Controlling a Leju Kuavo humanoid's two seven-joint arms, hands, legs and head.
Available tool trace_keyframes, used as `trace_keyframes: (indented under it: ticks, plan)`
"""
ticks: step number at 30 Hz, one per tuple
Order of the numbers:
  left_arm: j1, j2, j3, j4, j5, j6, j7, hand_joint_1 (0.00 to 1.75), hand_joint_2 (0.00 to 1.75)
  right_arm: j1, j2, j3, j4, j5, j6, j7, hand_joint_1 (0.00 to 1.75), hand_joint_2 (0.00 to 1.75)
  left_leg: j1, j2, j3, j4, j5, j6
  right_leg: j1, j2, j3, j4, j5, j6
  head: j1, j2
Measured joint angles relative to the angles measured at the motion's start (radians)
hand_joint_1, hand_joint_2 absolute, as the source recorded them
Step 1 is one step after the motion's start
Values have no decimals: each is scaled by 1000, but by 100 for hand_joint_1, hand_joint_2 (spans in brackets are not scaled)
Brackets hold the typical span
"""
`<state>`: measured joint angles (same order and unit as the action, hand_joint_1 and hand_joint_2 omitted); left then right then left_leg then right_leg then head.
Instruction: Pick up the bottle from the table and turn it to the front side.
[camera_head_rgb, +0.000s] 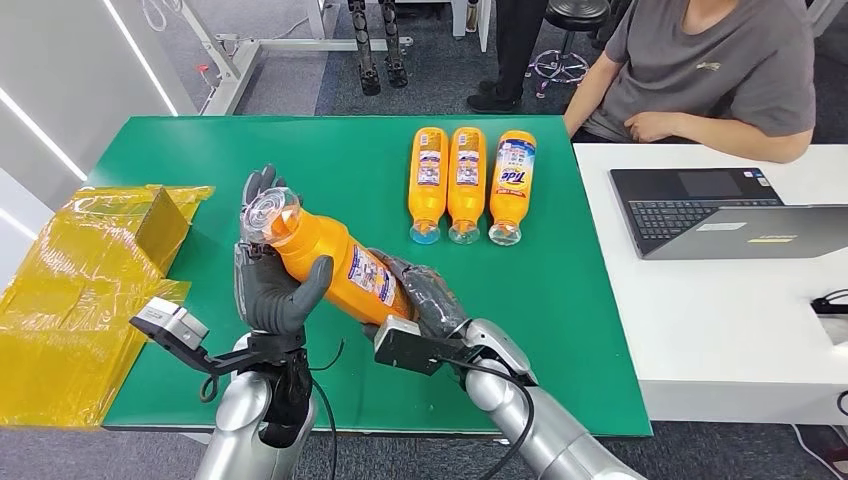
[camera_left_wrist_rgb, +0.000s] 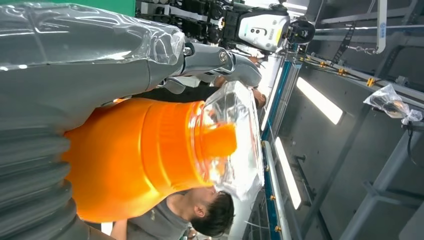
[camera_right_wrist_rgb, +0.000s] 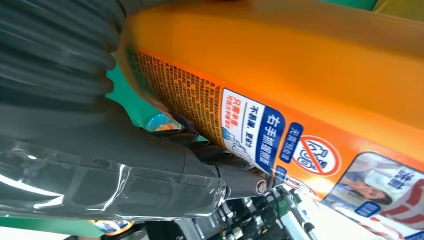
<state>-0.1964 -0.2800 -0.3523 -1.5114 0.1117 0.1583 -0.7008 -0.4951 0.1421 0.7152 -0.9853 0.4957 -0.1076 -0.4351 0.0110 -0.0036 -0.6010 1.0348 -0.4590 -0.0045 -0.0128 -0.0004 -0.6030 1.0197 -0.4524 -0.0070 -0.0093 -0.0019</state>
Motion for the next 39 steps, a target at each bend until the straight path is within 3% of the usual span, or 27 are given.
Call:
trace_keyframes:
  ticks: [21,22,25,26,39]
  plan:
    - [5,-2,51,35,5,-13,0,0,175,-36,4,17,56,71,54,-8,175,175,0,0,0,0,0,0,0,0,0,0,0,0,0,0]
    - [5,-2,54,36,3,-15,0,10,175,-36,4,17,56,74,54,-10,175,175,0,0,0,0,0,0,0,0,0,0,0,0,0,0]
    - [5,-4,62,37,-2,-17,0,136,175,-35,4,17,56,79,56,-14,175,175,0,0,0,0,0,0,0,0,0,0,0,0,0,0]
    - [5,-4,64,37,-2,-17,0,170,175,-35,4,17,56,80,56,-14,175,175,0,0,0,0,0,0,0,0,0,0,0,0,0,0]
    - [5,-5,80,38,-14,-23,-2,175,175,-36,4,10,56,90,66,-16,175,175,0,0,0,0,0,0,0,0,0,0,0,0,0,0]
